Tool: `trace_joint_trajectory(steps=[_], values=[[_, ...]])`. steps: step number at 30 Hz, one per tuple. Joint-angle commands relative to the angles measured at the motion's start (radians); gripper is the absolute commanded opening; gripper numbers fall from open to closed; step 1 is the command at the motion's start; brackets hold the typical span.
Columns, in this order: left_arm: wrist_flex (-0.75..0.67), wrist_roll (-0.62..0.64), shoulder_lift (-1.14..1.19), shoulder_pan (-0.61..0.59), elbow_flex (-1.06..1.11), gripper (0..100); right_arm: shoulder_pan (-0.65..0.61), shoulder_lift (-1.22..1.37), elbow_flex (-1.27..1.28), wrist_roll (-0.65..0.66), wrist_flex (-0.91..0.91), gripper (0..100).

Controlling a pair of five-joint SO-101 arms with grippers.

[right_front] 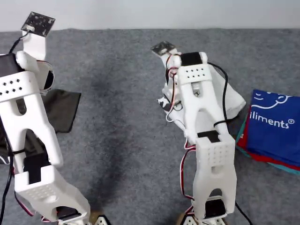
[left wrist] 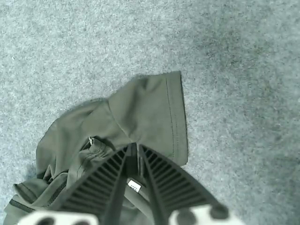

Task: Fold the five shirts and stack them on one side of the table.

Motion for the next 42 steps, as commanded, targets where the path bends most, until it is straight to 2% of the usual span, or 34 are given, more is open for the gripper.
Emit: trace_joint_trajectory(steps=[1, 11, 17, 23, 27, 31, 36, 42], values=[[0.020, -0.006, -0.066, -0.006, -0.004, 2, -0.021, 0.045, -0.052, -0.011, -0.024, 0.9], [0.020, -0.006, -0.066, -0.006, -0.004, 2, -0.174, 0.145, -0.052, -0.009, -0.021, 0.9], [0.020, -0.006, -0.066, -0.006, -0.004, 2, -0.097, 0.087, -0.147, -0.006, 0.039, 0.9], [0.020, -0.006, -0.066, -0.006, -0.002, 2, 0.015, 0.120, -0.236, -0.003, -0.064, 0.9], [0.020, -0.006, -0.064, -0.006, -0.002, 2, 0.012, 0.220, -0.238, -0.002, -0.162, 0.9], [0.020, -0.006, -0.064, -0.005, -0.002, 2, -0.056, 0.309, -0.241, -0.002, -0.229, 0.9], [0.020, -0.006, -0.064, -0.005, -0.002, 2, -0.114, 0.309, -0.245, -0.002, -0.211, 0.9], [0.020, -0.006, -0.064, -0.006, -0.002, 2, -0.056, 0.269, -0.400, -0.002, -0.094, 0.9]])
